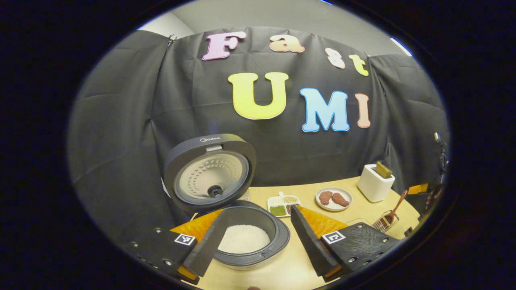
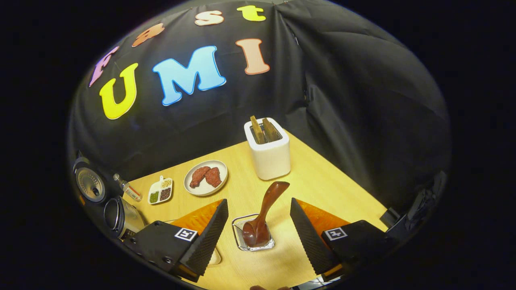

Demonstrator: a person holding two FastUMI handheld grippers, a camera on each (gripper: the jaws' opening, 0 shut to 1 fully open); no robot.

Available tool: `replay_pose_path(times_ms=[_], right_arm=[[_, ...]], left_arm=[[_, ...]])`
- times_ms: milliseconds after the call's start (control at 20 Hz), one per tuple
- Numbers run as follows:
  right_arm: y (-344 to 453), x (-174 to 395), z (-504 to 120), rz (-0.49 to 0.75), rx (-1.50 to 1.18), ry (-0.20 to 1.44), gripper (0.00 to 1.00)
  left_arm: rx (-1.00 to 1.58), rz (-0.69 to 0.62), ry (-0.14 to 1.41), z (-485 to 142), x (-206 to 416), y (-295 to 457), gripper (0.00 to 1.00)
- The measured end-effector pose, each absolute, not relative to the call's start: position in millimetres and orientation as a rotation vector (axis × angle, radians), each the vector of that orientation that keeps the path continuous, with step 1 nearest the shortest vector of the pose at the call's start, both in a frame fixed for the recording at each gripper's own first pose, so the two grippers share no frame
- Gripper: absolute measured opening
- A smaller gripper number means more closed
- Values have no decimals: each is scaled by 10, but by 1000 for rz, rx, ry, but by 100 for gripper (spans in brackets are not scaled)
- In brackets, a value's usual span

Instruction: Close the left gripper, press the button to open the rice cooker; take a wooden spoon from the chopstick holder with the right hand, scoop a spoonful of rice and pour it into the rice cooker, then put the wooden spoon back into the chopstick holder.

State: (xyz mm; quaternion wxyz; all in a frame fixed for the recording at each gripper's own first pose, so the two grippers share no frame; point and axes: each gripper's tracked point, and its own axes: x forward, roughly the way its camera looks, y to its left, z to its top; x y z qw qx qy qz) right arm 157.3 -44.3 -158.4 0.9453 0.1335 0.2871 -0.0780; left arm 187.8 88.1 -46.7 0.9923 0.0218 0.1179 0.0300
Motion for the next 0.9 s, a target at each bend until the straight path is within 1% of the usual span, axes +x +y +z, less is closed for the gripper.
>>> replay_pose_path(times_ms=[50,100,150,200,250,400,450,500,550,600,650,750,800,850,900], right_arm=[[-462,1643,-1728,-158,294,613,98],[-486,1718,-1858,-154,313,636,94],[-506,1770,-1971,-154,332,659,94],[-515,1822,-2068,-148,357,679,99],[-514,1876,-2144,-142,387,688,99],[-528,2115,-2385,-132,454,714,99],[-530,2198,-2425,-125,465,718,93],[-520,2274,-2440,-114,472,712,98],[-510,2363,-2446,-104,476,706,87],[-510,2436,-2472,-95,475,702,94],[-510,2496,-2492,-95,477,700,84],[-504,2565,-2558,-114,501,723,49],[-515,2579,-2569,-140,519,726,36],[-506,2659,-2654,-157,540,730,29],[-517,2530,-2542,-176,550,735,30]], left_arm=[[47,75,242,-489,1878,894,99],[54,102,231,-450,1869,937,99],[59,121,218,-387,1857,952,99],[63,131,212,-357,1839,945,97],[67,140,216,-379,1828,924,99],[65,173,244,-453,1839,887,97],[63,188,244,-454,1823,886,97],[66,196,244,-447,1812,860,97],[71,199,244,-456,1801,799,97],[76,198,242,-456,1800,750,99],[81,193,243,-454,1812,691,99],[82,180,248,-467,1827,589,99],[80,176,249,-469,1833,556,99],[75,169,250,-479,1840,516,99],[66,160,246,-477,1846,479,99]])
